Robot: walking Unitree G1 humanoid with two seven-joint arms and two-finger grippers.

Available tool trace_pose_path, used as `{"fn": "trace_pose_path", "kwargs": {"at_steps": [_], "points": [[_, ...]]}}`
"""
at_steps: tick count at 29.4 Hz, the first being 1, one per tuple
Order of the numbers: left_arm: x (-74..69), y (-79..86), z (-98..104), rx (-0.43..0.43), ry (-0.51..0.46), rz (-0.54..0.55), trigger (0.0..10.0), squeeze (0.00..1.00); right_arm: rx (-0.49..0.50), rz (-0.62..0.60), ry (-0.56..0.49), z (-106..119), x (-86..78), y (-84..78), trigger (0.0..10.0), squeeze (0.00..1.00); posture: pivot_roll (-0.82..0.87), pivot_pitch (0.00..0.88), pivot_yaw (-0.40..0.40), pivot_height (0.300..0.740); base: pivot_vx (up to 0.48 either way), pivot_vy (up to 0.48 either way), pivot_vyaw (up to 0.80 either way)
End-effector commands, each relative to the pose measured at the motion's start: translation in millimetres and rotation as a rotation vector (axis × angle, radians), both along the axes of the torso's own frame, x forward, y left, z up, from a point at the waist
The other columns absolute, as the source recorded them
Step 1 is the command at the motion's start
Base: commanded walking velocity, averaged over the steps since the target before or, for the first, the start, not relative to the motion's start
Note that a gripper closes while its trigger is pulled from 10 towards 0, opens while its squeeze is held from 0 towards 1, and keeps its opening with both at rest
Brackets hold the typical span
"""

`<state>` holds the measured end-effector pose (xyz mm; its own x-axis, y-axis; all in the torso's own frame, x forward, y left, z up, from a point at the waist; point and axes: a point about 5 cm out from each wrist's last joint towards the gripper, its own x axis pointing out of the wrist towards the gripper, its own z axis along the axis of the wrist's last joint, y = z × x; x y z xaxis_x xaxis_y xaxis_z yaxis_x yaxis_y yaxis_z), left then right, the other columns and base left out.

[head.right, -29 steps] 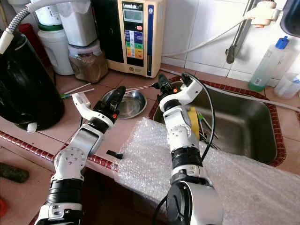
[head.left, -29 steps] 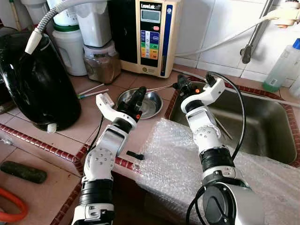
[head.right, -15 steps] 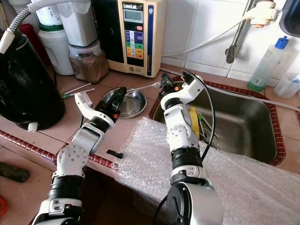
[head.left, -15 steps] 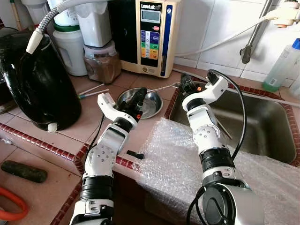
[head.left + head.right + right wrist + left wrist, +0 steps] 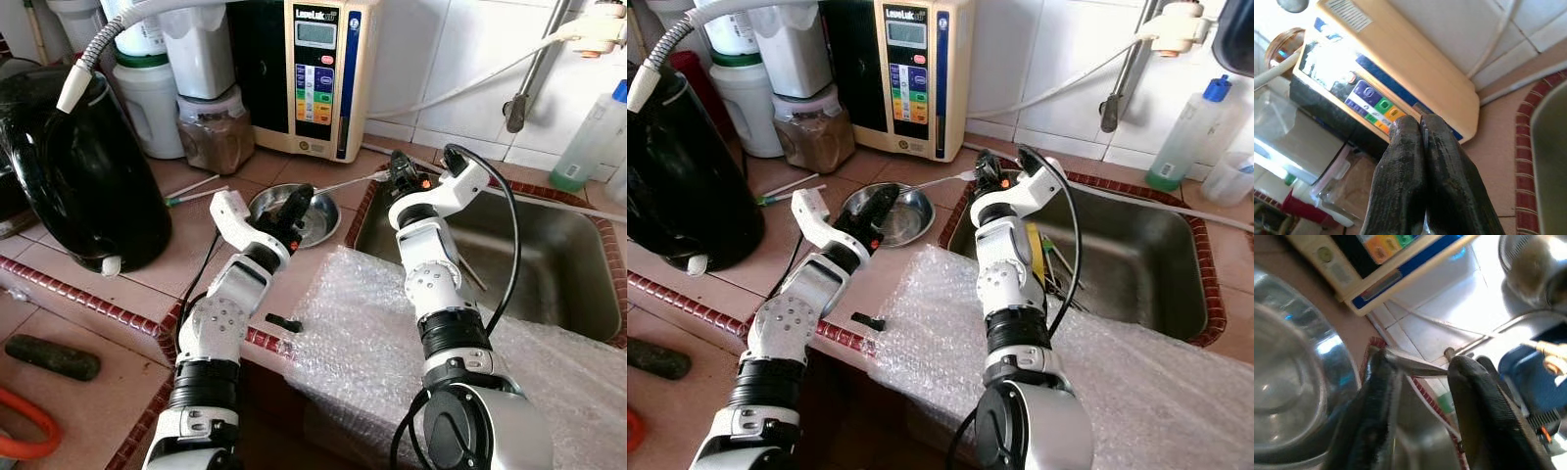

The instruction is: Kitchen organization

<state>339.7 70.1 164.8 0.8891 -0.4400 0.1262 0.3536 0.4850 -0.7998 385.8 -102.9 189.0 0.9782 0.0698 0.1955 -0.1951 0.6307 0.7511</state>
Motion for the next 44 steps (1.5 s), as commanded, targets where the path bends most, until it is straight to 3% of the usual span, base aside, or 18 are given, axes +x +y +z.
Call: {"fn": "trace_pose_path", "kwargs": {"at_steps": [1,5,7,12,15,19,21,26,34,43,44], "points": [[-2.0,-0.8,4,0.043,-0.026,0.011,10.0,1.00,-0.042,-0.008,-0.031,6,-0.4,3.5,0.0,0.00,0.12,0.000,0.029,0.740,0.000,0.000,0.00],[-2.0,4.3,-3,0.119,-0.025,0.035,10.0,1.00,-0.178,-0.083,-0.048,9,1.9,-9.0,0.0,0.00,0.13,0.000,0.030,0.740,0.000,0.000,0.00],[-3.0,7.9,-4,0.195,-0.047,0.063,10.0,1.00,-0.188,-0.128,-0.029,7,3.4,-20.7,0.0,0.00,0.13,0.000,0.034,0.740,0.000,0.000,0.00],[-5.7,7.3,-7,0.227,-0.052,0.056,10.0,1.00,-0.254,-0.215,0.001,3,3.8,-40.0,0.0,0.00,0.12,0.000,0.037,0.740,0.000,0.000,0.00],[-5.1,8.6,-9,0.272,-0.065,0.063,10.0,1.00,-0.412,-0.305,0.005,1,2.4,-58.5,0.0,0.00,0.12,0.000,0.039,0.740,0.000,0.000,0.00],[-5.4,8.3,-10,0.308,-0.081,0.064,10.0,1.00,-0.526,-0.380,0.018,-3,-0.6,-76.2,0.0,0.00,0.11,0.000,0.038,0.740,0.000,0.000,0.00],[-5.9,8.5,-12,0.333,-0.087,0.065,10.0,1.00,-0.588,-0.444,0.074,-13,-4.6,-95.2,0.0,0.00,0.11,0.000,0.039,0.740,0.000,0.000,0.00],[-6.5,8.6,-14,0.382,-0.105,0.057,10.0,1.00,-0.721,-0.480,0.159,-39,-15.1,-115.8,0.0,0.00,0.11,0.000,0.040,0.740,0.000,0.000,0.00],[-5.5,5.1,-17,0.417,-0.105,0.040,10.0,1.00,-0.831,-0.410,0.255,-78,-29.9,-119.2,0.0,0.00,0.10,0.000,0.046,0.740,0.000,0.000,0.00],[-7.5,1.3,-23,0.464,-0.098,0.005,10.0,1.00,-0.826,-0.374,0.336,-97,-35.8,-120.0,0.0,0.00,0.10,0.000,0.043,0.740,0.000,0.000,0.00],[-7.9,0.8,-24,0.477,-0.100,-0.008,10.0,1.00,-0.811,-0.372,0.352,-99,-36.3,-120.3,0.4,0.54,0.10,0.000,0.043,0.740,0.000,0.000,0.00]]}}
